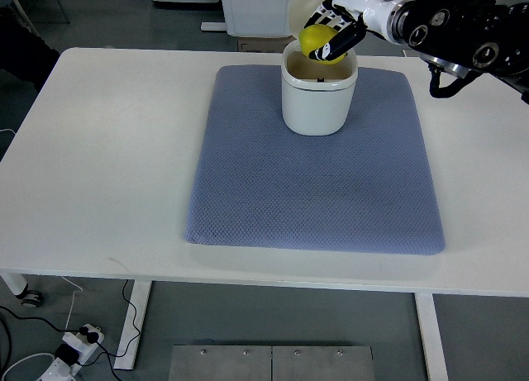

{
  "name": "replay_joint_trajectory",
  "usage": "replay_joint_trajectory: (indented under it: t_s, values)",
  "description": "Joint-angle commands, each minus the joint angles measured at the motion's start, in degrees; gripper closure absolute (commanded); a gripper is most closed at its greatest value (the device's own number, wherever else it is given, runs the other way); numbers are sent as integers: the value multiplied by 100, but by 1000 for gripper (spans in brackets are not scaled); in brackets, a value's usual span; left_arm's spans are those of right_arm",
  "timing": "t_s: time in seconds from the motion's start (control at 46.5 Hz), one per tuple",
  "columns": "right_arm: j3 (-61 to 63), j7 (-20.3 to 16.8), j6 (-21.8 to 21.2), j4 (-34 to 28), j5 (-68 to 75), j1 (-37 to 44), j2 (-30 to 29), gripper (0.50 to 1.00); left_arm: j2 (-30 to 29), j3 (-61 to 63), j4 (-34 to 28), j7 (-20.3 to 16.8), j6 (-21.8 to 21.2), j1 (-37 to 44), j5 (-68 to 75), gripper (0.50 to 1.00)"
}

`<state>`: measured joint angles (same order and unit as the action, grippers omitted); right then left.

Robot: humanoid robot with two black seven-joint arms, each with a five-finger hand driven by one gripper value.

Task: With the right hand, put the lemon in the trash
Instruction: 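Lower the lemon into the bin and open the right hand, then withdraw the right hand up and away from the bin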

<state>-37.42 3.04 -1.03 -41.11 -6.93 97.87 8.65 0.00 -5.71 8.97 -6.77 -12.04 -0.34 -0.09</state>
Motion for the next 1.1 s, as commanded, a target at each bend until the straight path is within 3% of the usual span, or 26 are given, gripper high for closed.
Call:
replay_joint_trajectory:
  t_s: [0.0,0.495,0.603,0.689,0.818,1.076]
  values:
    - [-2,-31,59,51,-2,-40,5,1000,0,0,0,0,0,-1,0,500]
    - [-11,-154,68,165,-2,-154,-118,996,0,0,0,0,0,-1,0,500]
    - [42,-216,85,297,7,-198,-171,898,0,0,0,0,0,-1,0,500]
    - [77,-286,164,367,25,-198,-197,700,0,0,0,0,0,-1,0,500]
    - [112,-304,226,367,174,-189,-189,511,0,0,0,0,0,-10,0,500]
    - [103,-400,173,341,236,-154,-189,500,0,0,0,0,0,-10,0,500]
